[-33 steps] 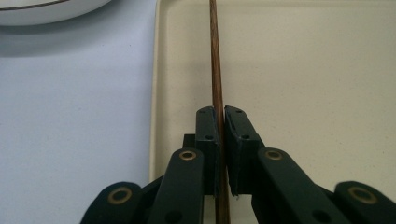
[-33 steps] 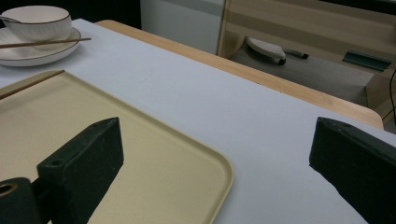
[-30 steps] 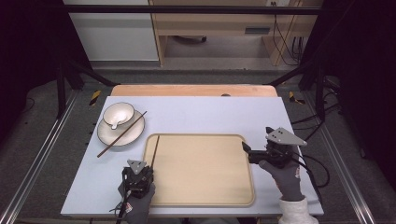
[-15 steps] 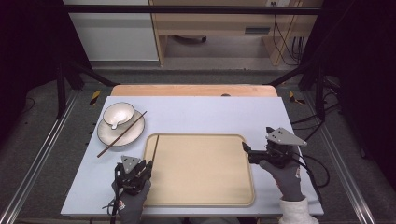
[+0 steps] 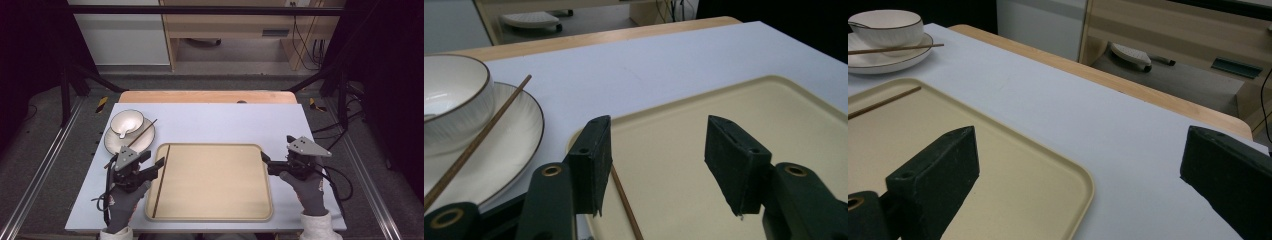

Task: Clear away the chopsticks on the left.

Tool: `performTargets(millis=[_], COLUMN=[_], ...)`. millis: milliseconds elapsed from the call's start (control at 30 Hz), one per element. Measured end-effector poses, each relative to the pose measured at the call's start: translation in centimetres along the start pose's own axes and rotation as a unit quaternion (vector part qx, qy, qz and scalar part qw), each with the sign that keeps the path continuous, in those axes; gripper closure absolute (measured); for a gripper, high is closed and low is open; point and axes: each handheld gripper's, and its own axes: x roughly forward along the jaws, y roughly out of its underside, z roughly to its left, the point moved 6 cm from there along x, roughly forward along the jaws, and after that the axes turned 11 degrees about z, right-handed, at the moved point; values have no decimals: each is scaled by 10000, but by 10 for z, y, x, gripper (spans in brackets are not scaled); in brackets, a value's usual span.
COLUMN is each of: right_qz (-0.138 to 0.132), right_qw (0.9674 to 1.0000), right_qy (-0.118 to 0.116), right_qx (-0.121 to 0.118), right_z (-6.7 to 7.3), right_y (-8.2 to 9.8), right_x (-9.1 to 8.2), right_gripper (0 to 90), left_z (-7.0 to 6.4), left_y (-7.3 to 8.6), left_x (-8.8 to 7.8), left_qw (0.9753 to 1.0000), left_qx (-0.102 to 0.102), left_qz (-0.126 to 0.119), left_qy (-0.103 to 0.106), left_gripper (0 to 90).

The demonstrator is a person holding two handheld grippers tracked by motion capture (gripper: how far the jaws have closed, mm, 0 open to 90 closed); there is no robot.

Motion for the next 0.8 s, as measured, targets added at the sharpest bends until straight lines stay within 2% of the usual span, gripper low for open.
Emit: performTargets(millis=[33, 167, 267, 467, 733, 800], right_qz=[4, 13, 22, 31, 113, 123], right_qw=[10000, 10000, 10000, 10000, 9999, 9999], right_qy=[3, 8, 22, 43, 29, 35], right_qx=[0, -19, -33, -36, -65, -70], right_z=[0, 0, 0, -1, 1, 1], right_y=[0, 0, 1, 1, 2, 3], right_x=[0, 0, 1, 1, 5, 6], right_gripper=[24, 24, 23, 22, 22, 22], left_z=[3, 21, 35, 62, 93, 99], left_y=[-1, -4, -5, 9, 21, 22], left_x=[-1, -8, -12, -8, 11, 15], left_qw=[10000, 9993, 9989, 9972, 9948, 9948], left_qx=[13, 273, 321, 332, 282, 239], left_qz=[29, 206, 256, 537, 845, 854], left_qy=[-26, -145, -222, -404, -484, -496], left_gripper=[402, 352, 326, 305, 314, 320])
